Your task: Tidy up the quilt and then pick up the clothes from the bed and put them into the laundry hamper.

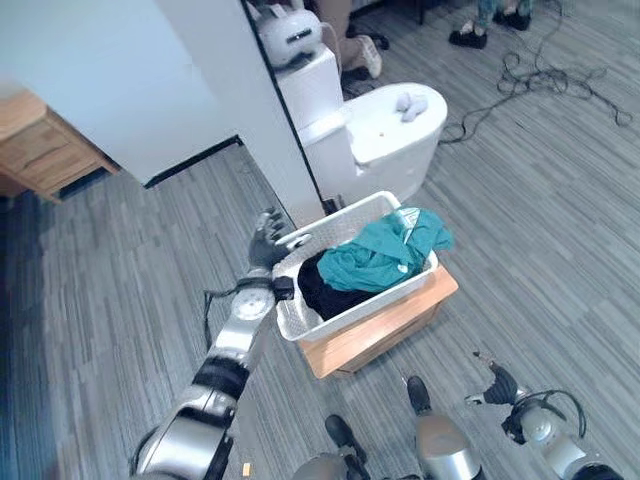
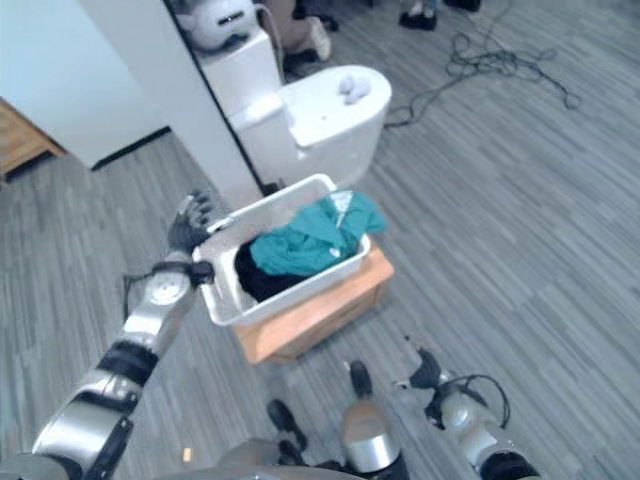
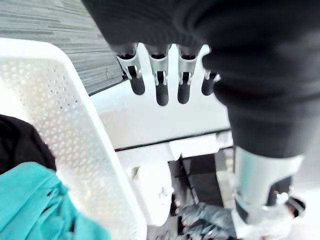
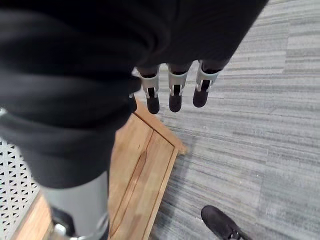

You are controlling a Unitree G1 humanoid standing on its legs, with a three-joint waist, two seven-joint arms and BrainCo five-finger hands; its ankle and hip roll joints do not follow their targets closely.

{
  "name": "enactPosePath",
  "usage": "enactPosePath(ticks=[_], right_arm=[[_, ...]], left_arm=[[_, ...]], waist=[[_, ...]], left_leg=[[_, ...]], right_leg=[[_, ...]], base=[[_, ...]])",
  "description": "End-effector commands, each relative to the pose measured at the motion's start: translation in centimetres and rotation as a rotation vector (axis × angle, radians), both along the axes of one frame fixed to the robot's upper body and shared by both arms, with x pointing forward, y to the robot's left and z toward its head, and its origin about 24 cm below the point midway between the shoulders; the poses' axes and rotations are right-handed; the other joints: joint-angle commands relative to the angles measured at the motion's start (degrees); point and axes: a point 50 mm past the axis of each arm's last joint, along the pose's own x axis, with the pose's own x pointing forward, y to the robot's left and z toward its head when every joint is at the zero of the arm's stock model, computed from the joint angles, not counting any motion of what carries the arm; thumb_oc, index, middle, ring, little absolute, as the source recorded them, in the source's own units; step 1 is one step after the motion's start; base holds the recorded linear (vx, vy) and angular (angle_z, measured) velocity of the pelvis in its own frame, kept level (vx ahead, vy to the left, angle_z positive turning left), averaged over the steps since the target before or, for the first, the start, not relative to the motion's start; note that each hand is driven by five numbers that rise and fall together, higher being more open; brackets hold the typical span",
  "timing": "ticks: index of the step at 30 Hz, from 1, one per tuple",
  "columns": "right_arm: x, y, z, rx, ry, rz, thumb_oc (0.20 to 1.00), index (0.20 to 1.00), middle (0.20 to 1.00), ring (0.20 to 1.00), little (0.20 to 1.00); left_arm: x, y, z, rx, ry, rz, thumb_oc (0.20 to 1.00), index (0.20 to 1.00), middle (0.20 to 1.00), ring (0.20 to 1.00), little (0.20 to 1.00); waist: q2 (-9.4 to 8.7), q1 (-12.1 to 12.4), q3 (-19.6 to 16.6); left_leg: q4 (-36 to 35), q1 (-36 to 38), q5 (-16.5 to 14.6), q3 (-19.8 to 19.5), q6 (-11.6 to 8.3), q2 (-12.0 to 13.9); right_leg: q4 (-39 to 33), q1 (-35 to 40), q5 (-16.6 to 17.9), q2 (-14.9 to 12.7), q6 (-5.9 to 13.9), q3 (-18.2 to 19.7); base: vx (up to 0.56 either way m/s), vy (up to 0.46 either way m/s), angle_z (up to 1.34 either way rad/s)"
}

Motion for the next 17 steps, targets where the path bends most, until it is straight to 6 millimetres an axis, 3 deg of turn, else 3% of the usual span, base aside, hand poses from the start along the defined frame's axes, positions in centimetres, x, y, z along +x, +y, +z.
enactPosePath(ticks=[1,2,3,6,10,15,17], right_arm=[[-2.1,2.3,-2.2,0.134,0.117,-0.033,1.0,1.0,1.0,1.0,1.0],[-2.6,2.6,-3.2,0.156,0.173,-0.084,1.0,1.0,1.0,1.0,1.0],[-2.6,2.7,-3.3,0.156,0.173,-0.084,1.0,1.0,1.0,1.0,1.0],[-4.0,2.7,-5.0,0.171,0.285,-0.197,1.0,1.0,1.0,1.0,1.0],[-5.1,3.7,-6.4,0.162,0.417,-0.232,1.0,1.0,1.0,1.0,1.0],[-4.0,6.2,-6.4,0.184,0.398,-0.163,1.0,1.0,1.0,1.0,1.0],[-3.9,6.6,-6.4,0.198,0.394,-0.167,1.0,1.0,1.0,1.0,1.0]], left_arm=[[-2.3,5.0,-1.5,0.065,0.012,0.125,1.0,1.0,1.0,1.0,1.0],[-4.3,5.6,-5.1,0.064,0.159,0.154,1.0,1.0,1.0,1.0,1.0],[-4.3,5.6,-5.1,0.064,0.159,0.154,1.0,1.0,1.0,1.0,1.0],[-8.3,6.2,-11.4,0.088,0.456,0.163,1.0,1.0,1.0,1.0,1.0],[-15.9,5.9,-18.9,0.138,0.915,0.142,1.0,1.0,1.0,1.0,1.0],[-23.7,4.0,-22.7,0.185,1.257,0.094,1.0,1.0,1.0,1.0,1.0],[-24.8,3.5,-23.1,0.18,1.294,0.083,1.0,1.0,1.0,1.0,1.0]], waist=[[-3.89,1.8,-7.2],[-4.03,2.5,-8.2],[-3.99,2.6,-8.4],[-4.1,3.9,-9.9],[-4.51,5.3,-11.8],[-5.42,6.8,-12.8],[-5.7,7.1,-13.0]], left_leg=[[0.2,2.9,-1.3,-0.4,-4.21,3.9],[0.2,3.5,-1.6,-0.6,-3.99,3.8],[0.2,3.3,-1.5,-0.5,-4.01,3.8],[0.2,3.9,-1.9,-1.3,-3.65,3.6],[0.2,4.4,-2.3,-1.9,-3.36,3.5],[0.2,4.5,-3.1,-2.5,-2.76,2.9],[0.2,4.4,-3.2,-2.7,-2.56,2.7]], right_leg=[[-0.3,1.1,-7.7,-2.2,3.91,-1.0],[-0.3,1.9,-7.8,-2.3,3.89,-1.2],[-0.3,1.7,-7.7,-2.3,3.82,-1.1],[-0.3,2.7,-7.9,-2.4,3.79,-1.6],[-0.3,3.7,-8.2,-2.8,3.92,-2.2],[-0.3,4.3,-8.5,-3.4,4.07,-2.7],[-0.3,4.2,-8.4,-3.5,4.15,-2.8]], base=[[0.01,0.081,0.01],[0.01,0.082,0.01],[0.02,0.055,-0.03],[0.01,0.065,0.04],[0.03,0.073,0.13],[0.0,0.064,0.07],[-0.02,0.06,0.0]])
